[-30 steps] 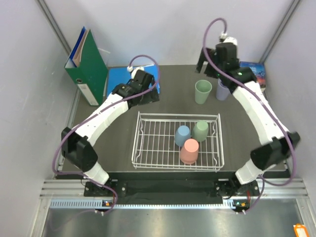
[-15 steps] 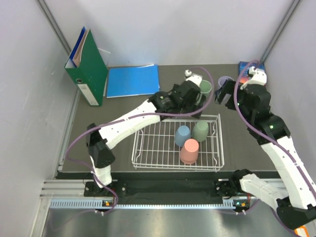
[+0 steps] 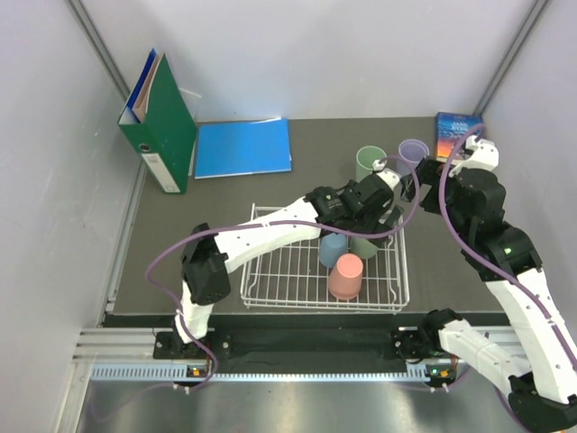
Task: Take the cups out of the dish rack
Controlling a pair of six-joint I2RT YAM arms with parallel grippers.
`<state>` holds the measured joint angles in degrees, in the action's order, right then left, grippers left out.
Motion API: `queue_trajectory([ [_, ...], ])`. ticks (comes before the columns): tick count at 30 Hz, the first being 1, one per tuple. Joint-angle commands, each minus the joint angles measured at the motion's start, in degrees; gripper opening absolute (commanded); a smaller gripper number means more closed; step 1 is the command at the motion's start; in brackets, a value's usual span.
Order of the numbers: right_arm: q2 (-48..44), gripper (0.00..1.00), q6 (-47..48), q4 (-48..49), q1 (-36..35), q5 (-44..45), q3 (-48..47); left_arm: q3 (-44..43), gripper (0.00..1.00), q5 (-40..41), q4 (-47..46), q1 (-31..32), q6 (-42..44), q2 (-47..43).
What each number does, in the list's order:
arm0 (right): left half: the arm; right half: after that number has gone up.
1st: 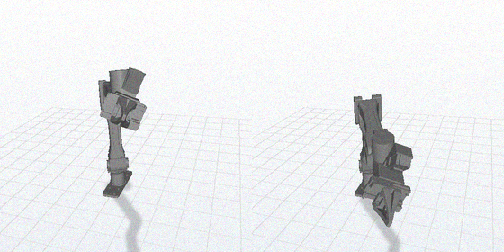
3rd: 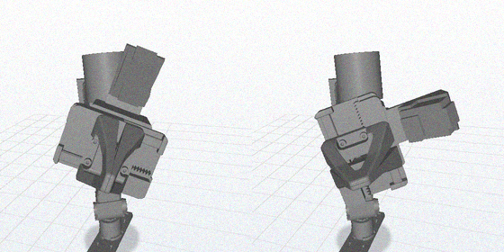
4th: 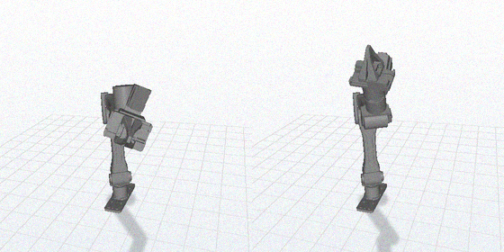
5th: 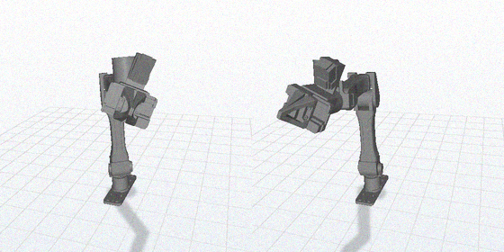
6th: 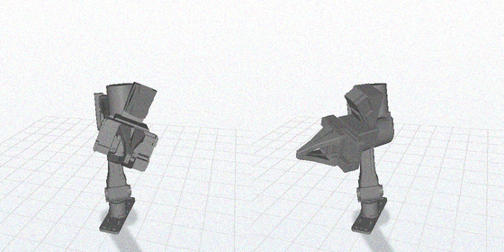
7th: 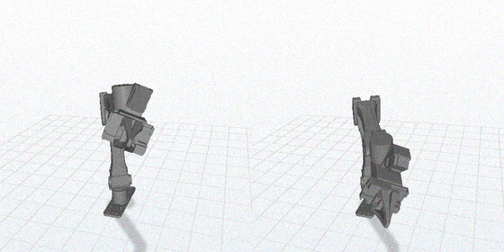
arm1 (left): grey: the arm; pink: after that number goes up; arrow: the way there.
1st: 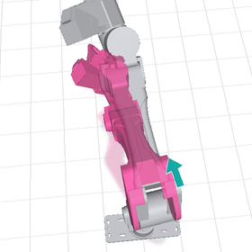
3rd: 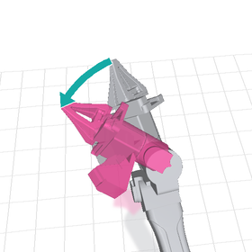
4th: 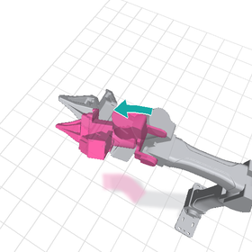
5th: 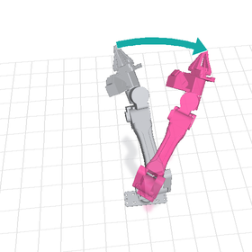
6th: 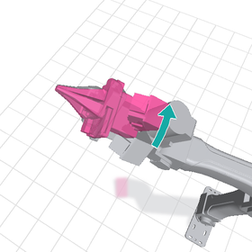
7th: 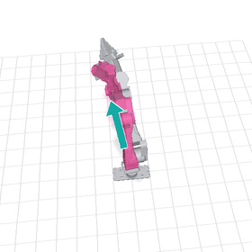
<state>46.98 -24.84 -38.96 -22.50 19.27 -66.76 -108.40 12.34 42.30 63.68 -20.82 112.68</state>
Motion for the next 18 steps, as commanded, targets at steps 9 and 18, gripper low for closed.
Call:
queue_trajectory([
  [9, 0.04, 1.0, 0.32, 1.52, -0.7, -2.39, 0.05, 0.21, 0.98, -2.58, -5.48, -0.57, 1.04, 5.79],
  [18, 1.62, 1.0, 0.76, 3.54, -0.7, -3.18, -0.56, 1.52, 0.49, -0.92, -5.3, -1.01, 1.57, 5.09],
])
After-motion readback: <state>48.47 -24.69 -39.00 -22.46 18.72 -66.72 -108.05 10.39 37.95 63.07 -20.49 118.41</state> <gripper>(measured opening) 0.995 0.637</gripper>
